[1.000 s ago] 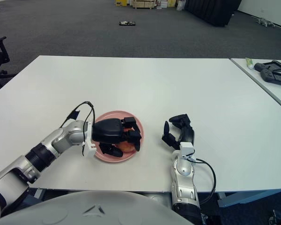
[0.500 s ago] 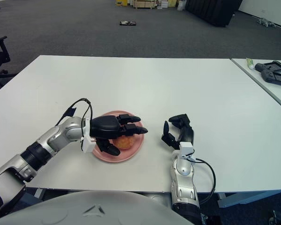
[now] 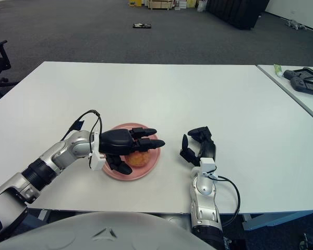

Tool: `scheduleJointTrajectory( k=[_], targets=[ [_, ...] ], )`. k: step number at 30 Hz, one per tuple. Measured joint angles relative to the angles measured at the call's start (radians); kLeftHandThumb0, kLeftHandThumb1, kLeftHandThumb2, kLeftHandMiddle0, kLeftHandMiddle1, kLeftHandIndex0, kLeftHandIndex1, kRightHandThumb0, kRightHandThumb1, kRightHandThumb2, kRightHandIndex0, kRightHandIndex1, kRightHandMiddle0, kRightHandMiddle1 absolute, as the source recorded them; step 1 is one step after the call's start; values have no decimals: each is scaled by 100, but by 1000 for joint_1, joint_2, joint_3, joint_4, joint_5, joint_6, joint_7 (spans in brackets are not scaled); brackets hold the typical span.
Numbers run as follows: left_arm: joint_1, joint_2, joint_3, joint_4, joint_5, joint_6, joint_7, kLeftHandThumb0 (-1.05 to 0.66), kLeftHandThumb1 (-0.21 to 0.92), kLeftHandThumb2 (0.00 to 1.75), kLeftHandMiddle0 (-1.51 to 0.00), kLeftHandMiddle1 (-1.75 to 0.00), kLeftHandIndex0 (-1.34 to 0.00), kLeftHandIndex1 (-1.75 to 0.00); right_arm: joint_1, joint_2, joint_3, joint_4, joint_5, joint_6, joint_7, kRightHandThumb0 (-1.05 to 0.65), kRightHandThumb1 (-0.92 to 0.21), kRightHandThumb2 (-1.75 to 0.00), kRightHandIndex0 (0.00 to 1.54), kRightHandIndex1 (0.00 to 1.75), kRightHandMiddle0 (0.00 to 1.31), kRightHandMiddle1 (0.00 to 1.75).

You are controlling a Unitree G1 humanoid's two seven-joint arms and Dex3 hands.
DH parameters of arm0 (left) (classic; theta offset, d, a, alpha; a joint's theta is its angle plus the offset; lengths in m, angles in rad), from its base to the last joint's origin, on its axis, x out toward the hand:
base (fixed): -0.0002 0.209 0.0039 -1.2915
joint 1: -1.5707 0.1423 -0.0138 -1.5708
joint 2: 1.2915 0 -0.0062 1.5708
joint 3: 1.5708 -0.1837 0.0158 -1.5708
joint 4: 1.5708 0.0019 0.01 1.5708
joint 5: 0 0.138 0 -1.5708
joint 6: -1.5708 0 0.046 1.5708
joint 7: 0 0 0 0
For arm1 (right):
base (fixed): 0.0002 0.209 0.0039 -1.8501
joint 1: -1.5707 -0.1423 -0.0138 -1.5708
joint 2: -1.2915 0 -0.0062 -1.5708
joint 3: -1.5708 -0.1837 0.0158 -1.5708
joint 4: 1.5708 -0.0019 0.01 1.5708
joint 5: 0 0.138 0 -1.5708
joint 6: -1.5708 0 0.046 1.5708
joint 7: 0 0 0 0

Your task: Put the apple into the plate.

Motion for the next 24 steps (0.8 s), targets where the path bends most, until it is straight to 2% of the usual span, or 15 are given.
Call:
scheduleJointTrajectory(
  k=[7,12,17,24],
  targets=[
    [1,15,14,-23,-7,9,-18,-105,92,92,0,0,0,0,0,0,2,-1,-1,1,-2,-40,-59,-98,62,143,40,175],
    [32,25,57,-40,-8,36,-8,-105,92,90,0,0,0,0,2,1,4,-9,-1,10,-2,-40,-57,-100,63,143,42,175],
    [76,34,125,-45,-9,45,43,-105,92,85,0,0,0,0,3,1,5,-11,0,12,-2,-41,-56,-101,63,144,42,175],
    [105,50,237,-62,-74,48,90,-105,92,79,0,0,0,0,4,1,5,-11,0,13,-2,-41,-56,-102,63,144,42,175]
  ],
)
